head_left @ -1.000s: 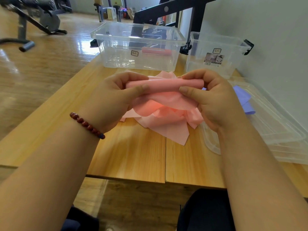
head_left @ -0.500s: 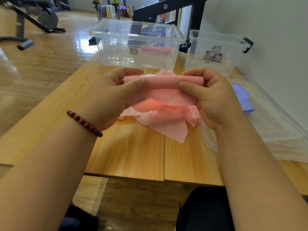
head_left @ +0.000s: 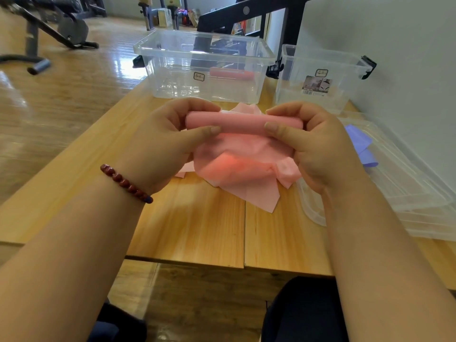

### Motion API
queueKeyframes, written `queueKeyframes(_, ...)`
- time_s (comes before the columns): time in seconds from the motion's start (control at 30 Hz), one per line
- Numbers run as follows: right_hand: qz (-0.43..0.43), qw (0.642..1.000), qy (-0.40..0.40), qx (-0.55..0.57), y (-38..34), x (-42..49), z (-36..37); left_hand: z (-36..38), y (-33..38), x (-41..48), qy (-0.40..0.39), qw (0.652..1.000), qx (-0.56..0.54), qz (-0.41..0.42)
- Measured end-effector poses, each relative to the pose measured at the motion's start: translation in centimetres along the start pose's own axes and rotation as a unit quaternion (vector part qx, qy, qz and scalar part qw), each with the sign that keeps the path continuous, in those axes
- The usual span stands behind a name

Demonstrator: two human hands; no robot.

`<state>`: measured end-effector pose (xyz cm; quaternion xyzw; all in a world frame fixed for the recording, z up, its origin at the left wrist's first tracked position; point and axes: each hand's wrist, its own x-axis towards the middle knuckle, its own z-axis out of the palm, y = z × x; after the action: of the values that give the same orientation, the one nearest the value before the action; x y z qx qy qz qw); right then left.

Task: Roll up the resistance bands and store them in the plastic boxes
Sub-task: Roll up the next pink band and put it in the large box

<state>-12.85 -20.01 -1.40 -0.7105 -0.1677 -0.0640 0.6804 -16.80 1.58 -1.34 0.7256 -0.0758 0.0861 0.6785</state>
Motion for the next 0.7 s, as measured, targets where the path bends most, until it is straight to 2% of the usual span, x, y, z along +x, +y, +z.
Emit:
queueKeyframes(0.13,-0.030,1.000,0.008,-0.005,0.12,0.18,-0.16,0.04,0.13,-0.04,0.005,1.000,0.006,-0.006)
queueKeyframes(0.33,-0.062,0.998,0.010,-0.015,0.23,0.22,-0.36,0.43,0.74,-0.27,-0.015,0.996,-0.067,-0.055)
queueKeyframes(0.57,-0.078,0.997,-0.009,-0.008,0.24,0.20,-0.29,0.25,0.78,-0.27,-0.018,0.996,-0.064,-0.061)
queueKeyframes(0.7,-0.085,0.996,0.009,-0.016,0.30,0.24,-0.31,0.27,0.75,-0.39,-0.033,0.997,-0.042,-0.054)
